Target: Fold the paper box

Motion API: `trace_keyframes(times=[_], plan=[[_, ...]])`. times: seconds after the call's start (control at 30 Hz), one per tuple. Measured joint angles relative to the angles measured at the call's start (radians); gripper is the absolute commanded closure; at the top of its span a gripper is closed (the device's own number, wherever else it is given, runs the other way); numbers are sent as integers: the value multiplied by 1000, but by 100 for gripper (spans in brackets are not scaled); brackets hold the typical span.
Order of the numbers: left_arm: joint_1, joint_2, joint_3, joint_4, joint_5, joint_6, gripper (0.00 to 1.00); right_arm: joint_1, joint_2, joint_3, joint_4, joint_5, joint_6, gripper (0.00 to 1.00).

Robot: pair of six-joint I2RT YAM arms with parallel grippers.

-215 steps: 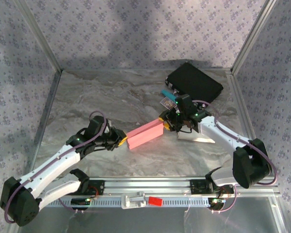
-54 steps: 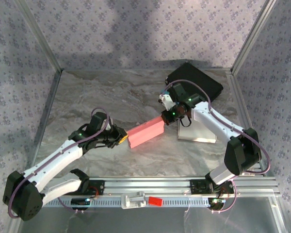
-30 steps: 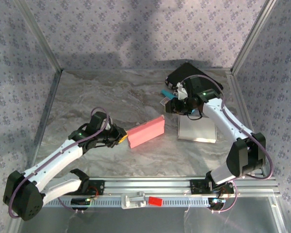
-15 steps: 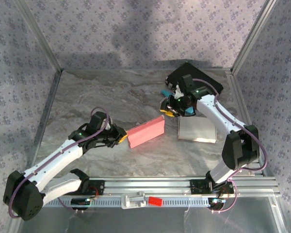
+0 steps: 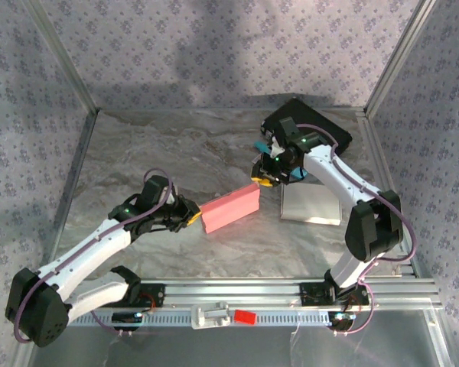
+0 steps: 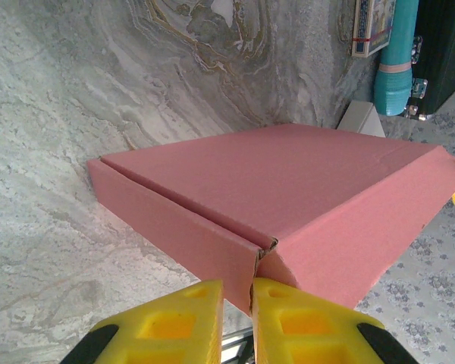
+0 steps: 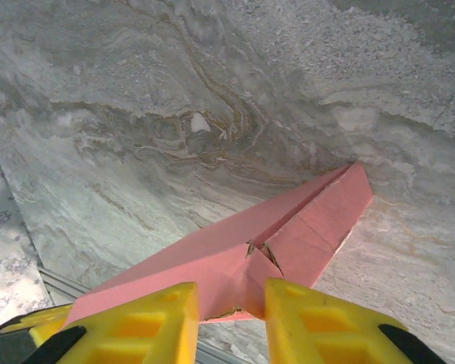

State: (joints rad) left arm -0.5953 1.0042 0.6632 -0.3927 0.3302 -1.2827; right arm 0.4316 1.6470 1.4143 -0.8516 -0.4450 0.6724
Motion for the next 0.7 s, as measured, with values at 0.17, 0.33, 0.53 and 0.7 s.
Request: trace_keyframes(times=[0.17, 0.33, 0.53, 0.7], plan=[[0, 0, 0, 0, 0, 0, 83, 18, 6, 15, -27, 33, -43, 77], [0, 0, 0, 0, 0, 0, 83, 25, 8, 19, -36, 50, -66, 78], [0, 0, 0, 0, 0, 0, 83, 27, 16, 25, -41, 60, -89, 79], [0, 0, 0, 0, 0, 0, 83, 29, 21, 29, -44, 64, -106, 80]])
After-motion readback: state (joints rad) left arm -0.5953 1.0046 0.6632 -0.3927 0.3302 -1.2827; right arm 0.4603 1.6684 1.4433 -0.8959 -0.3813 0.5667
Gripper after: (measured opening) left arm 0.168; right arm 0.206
